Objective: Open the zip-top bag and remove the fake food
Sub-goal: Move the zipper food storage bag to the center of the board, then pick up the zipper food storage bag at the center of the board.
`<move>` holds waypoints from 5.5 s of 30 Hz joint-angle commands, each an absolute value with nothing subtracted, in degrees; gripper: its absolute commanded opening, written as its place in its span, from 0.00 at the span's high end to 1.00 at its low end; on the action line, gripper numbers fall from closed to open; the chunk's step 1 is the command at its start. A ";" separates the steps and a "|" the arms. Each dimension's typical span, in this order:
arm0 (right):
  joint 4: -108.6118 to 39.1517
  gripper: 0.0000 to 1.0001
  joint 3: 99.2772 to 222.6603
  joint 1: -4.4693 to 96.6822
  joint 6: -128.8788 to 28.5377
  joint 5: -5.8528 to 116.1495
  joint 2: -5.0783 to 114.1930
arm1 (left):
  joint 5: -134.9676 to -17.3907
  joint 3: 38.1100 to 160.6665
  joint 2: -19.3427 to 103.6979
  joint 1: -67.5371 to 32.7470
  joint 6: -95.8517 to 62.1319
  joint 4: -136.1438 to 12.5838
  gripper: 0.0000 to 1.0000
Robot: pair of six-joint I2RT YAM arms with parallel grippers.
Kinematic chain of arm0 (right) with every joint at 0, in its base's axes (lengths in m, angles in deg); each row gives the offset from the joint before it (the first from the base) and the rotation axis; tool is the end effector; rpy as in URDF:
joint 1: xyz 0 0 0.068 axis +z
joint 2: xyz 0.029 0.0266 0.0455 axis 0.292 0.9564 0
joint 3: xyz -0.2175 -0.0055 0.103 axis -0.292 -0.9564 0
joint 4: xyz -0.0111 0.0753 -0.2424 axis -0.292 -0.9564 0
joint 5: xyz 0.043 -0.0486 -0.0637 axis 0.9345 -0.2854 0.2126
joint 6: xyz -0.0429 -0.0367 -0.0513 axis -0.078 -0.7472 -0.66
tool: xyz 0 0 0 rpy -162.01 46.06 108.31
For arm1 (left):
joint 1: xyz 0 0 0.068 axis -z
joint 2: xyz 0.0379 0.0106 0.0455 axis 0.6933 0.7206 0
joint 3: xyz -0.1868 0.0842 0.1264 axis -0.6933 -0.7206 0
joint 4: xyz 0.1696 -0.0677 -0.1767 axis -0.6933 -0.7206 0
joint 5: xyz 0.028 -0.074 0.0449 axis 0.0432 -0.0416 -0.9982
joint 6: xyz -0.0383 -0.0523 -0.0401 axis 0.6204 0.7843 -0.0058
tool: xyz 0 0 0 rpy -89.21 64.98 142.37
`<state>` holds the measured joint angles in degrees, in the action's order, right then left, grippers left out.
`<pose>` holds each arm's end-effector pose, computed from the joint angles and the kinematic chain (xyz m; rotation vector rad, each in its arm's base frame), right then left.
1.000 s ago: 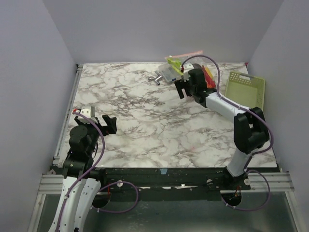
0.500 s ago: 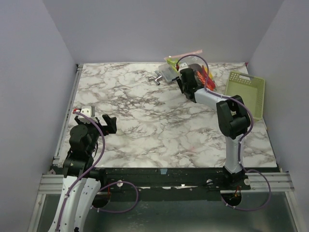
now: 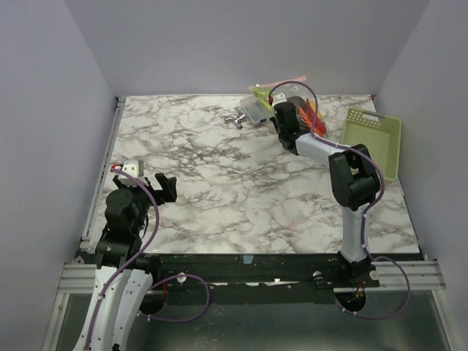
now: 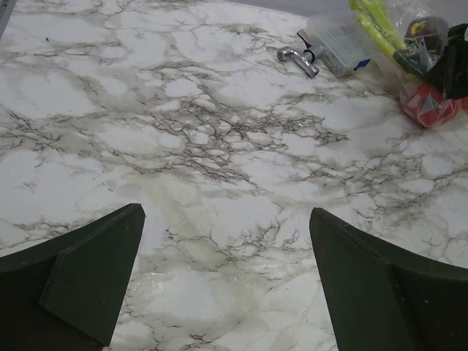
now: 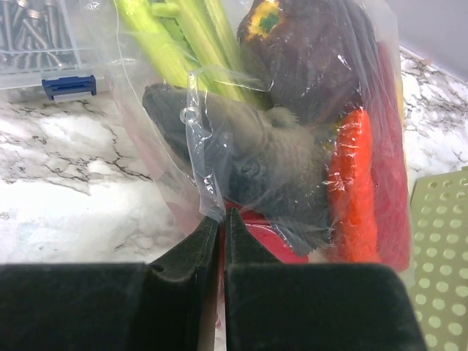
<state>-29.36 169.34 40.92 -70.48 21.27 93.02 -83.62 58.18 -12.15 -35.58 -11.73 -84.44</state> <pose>0.4456 0.1666 0.1577 -0.4005 2.0287 -0.3697 0.1623 -0.0247 0.2706 -0.1190 1.7647 -0.3301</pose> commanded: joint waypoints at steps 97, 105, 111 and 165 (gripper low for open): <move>-38.85 0.99 130.75 25.68 -73.59 111.42 37.42 | -49.90 47.41 -10.68 -26.98 -34.00 -61.91 0.01; -40.88 0.99 128.79 25.66 -78.95 115.48 36.90 | -46.54 46.13 -10.14 -26.89 -35.43 -61.55 0.01; -41.68 0.99 127.80 25.68 -80.92 117.53 36.31 | -44.50 45.35 -8.68 -26.68 -35.96 -58.35 0.05; -98.33 0.16 155.88 25.88 -118.39 119.59 47.55 | -50.54 82.95 14.63 -12.87 -42.25 -93.22 1.00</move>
<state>-72.02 146.44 25.49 -101.41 116.19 42.36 -54.49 77.46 11.22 -14.05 -48.12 -88.99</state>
